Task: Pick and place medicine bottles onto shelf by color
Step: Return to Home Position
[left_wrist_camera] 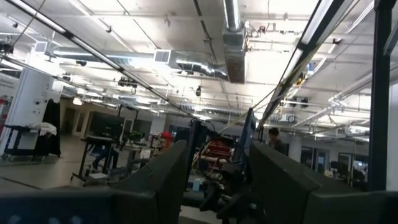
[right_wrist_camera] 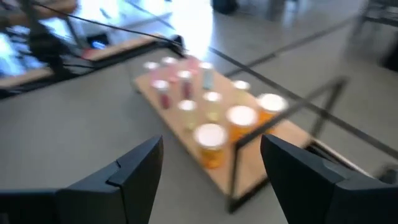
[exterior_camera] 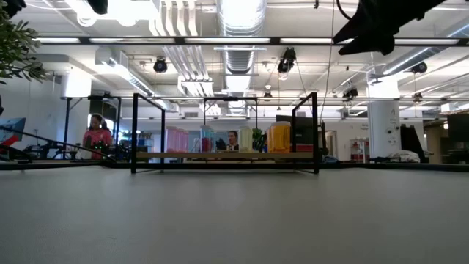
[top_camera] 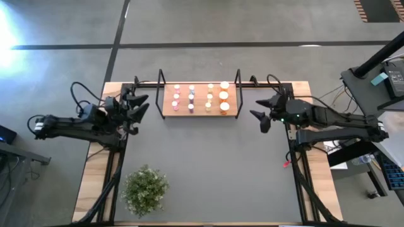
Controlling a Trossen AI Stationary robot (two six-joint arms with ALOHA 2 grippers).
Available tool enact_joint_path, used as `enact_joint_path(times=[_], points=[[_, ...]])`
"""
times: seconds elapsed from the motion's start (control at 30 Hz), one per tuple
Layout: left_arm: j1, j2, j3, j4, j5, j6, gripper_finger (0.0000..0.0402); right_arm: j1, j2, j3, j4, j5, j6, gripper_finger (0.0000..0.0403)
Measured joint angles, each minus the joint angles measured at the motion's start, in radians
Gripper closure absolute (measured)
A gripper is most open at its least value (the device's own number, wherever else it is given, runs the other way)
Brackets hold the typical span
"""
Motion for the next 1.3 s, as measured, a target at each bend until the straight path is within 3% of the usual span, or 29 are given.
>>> enact_joint_path(times=[0.17, 0.63, 0.87, 1.3], points=[[0.0, 0.039, -0.021, 0.037, 0.0, 0.0, 0.0242, 0.0, -0.081, -0.111, 0.146, -0.066, -0.003, 0.0149], [0.0, 0.014, -0.061, 0.037, 0.013, 0.002, 0.0242, 0.0, -0.332, -0.298, 0.29, -0.07, 0.019, 0.0152], [0.0, -0.03, -0.061, 0.038, 0.029, 0.003, 0.0242, 0.0, -0.446, -0.409, 0.345, -0.07, 0.108, 0.0152], [0.0, -0.088, -0.061, -0.017, 0.031, 0.008, 0.0242, 0.0, -0.517, -0.647, 0.686, -0.07, 0.176, 0.0155]])
